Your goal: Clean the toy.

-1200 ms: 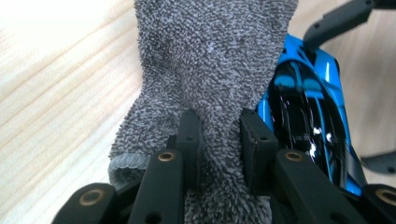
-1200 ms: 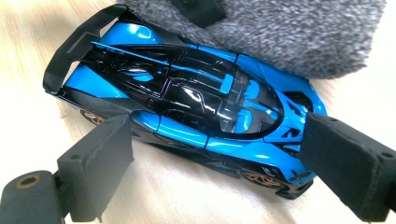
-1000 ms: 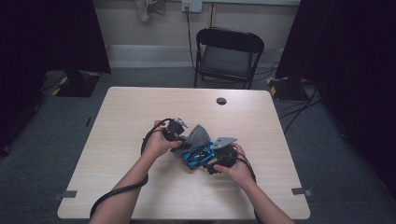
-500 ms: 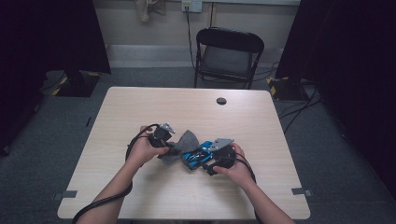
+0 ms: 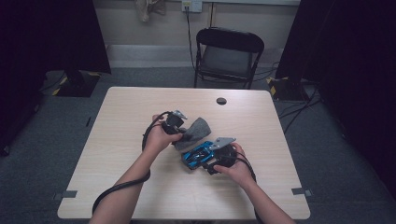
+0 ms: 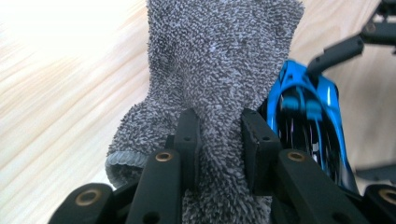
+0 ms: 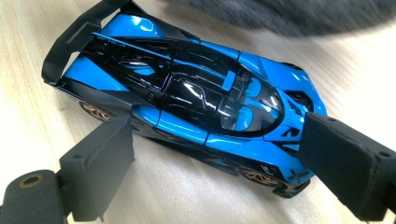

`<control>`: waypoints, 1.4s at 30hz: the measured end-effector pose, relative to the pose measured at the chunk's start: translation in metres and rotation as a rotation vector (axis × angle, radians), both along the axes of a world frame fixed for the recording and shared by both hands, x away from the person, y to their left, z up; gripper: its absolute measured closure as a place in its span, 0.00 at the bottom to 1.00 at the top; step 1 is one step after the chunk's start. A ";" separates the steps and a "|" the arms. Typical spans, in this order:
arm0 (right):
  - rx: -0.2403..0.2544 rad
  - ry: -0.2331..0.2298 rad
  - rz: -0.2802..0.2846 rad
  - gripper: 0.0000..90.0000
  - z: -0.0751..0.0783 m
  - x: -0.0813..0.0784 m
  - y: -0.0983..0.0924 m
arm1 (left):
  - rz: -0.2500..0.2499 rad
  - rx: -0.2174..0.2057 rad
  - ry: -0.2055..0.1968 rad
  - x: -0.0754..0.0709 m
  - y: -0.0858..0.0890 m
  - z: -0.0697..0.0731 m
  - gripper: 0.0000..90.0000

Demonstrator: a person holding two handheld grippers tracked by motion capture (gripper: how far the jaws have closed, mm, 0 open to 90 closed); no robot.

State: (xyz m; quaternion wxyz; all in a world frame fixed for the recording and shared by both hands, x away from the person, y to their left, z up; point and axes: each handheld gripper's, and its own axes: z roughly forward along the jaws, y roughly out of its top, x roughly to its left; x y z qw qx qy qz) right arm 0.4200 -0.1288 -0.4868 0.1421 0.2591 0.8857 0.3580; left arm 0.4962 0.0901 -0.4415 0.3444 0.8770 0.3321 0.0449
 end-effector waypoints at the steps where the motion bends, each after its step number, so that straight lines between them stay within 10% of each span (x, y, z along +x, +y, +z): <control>1: 0.001 -0.001 0.000 0.11 0.000 0.000 0.000 | -0.004 0.003 0.004 0.001 -0.003 -0.002 0.79; 10: 0.033 -0.007 -0.008 0.12 -0.002 -0.001 -0.003 | -0.057 0.065 0.042 0.001 -0.020 -0.017 0.79; 42: 0.036 -0.010 -0.013 0.12 -0.002 -0.002 -0.002 | -0.055 0.068 0.092 -0.038 0.050 -0.004 0.80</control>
